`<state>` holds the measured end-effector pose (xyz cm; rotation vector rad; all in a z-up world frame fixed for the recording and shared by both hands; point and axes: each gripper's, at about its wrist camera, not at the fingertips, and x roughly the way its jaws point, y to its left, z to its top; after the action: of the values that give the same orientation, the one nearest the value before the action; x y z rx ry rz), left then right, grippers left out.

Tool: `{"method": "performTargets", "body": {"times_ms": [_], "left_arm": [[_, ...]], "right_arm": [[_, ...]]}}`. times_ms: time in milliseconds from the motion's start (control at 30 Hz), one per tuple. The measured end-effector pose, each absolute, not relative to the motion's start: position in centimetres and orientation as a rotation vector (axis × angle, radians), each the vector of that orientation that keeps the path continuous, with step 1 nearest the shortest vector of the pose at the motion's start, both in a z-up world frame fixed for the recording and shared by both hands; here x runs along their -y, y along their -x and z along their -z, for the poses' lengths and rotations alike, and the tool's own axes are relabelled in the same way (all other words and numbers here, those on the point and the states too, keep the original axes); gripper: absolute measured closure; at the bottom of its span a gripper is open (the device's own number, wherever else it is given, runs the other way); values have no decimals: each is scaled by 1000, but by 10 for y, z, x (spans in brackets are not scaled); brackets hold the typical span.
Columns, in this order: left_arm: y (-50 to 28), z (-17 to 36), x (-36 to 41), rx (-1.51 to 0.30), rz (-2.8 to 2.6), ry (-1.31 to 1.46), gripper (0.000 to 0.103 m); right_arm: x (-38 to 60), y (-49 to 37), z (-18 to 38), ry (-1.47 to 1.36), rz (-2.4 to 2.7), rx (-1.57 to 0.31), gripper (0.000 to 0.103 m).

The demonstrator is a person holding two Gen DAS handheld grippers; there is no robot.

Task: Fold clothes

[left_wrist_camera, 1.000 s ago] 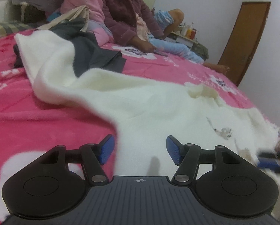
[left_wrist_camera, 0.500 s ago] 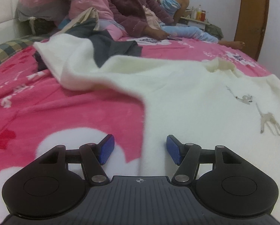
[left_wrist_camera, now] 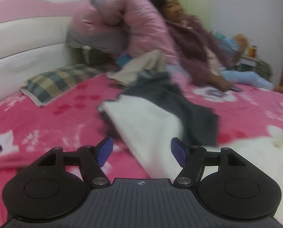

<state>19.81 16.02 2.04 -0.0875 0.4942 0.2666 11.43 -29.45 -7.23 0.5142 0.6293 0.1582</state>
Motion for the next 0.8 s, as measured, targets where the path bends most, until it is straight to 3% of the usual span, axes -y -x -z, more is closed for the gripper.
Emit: {"method": "performTargets", "body": {"times_ms": [167,400,567,633,700,800], "left_arm": [[-259,8,-220,-493,-320,208,34],[-291,46,-277,-467,-292,580,36],[-300,48,-284,-461,-299,570,57],[-303,44,-281,-475,-305,521,84],[-303,38,-276,-497,-331,477,92],[-291,22,-270,-492,-434,426,94]], "right_arm": [[303,-115,84,-589,-180,-589,72],[306,-113,87,-602,-188,-568,72],[308,-114,89,-621,-192,-564,72],[308,-115,90,-619,-191,-564,72],[309,-115,90,-620,-191,-563,72],[309,-115,90,-625,-193,-562,72]]}}
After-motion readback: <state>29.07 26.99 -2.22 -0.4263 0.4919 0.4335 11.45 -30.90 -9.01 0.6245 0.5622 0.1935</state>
